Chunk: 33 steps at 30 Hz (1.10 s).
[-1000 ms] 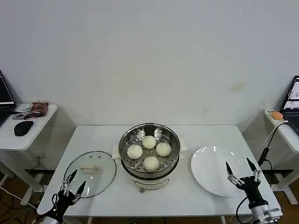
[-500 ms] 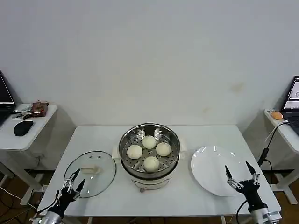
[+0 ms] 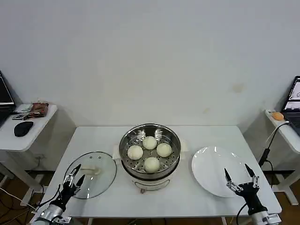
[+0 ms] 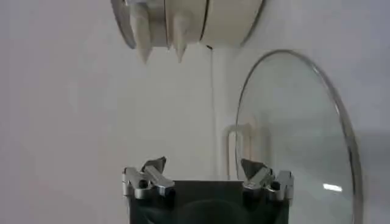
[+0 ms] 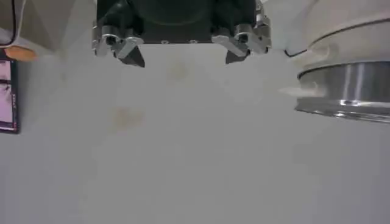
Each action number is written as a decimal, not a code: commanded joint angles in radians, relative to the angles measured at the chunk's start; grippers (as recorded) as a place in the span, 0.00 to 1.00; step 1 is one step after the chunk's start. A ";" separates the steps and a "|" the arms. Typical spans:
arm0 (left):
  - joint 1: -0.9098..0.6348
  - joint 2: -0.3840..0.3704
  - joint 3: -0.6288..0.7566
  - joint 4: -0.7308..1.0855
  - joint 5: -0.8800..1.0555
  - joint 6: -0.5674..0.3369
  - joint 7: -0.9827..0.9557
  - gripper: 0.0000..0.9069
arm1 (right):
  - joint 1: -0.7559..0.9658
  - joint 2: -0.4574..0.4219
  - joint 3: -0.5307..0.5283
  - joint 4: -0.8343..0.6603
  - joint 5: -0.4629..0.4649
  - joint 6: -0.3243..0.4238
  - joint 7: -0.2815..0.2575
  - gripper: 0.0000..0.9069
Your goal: Take steamed baozi put them in steamer then cover it.
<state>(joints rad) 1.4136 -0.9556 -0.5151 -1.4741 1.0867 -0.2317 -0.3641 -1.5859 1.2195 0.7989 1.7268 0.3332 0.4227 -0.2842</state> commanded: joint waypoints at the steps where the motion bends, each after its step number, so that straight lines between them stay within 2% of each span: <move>1: -0.071 0.000 0.014 0.044 0.015 0.001 0.002 0.97 | 0.001 0.001 0.000 -0.003 -0.004 0.003 0.000 1.00; 19: -0.130 -0.003 0.061 0.084 0.013 0.004 0.008 0.96 | 0.001 0.002 0.001 -0.013 -0.011 0.008 -0.001 1.00; 30: -0.158 -0.011 0.092 0.112 0.013 0.005 0.013 0.74 | -0.002 0.002 0.005 -0.019 -0.013 0.016 0.001 1.00; 33: -0.168 -0.014 0.100 0.120 0.013 0.006 0.013 0.74 | -0.005 0.003 0.006 -0.023 -0.019 0.020 0.001 1.00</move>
<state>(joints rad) 1.2660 -0.9696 -0.4314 -1.3691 1.0984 -0.2270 -0.3507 -1.5900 1.2219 0.8038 1.7060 0.3172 0.4399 -0.2840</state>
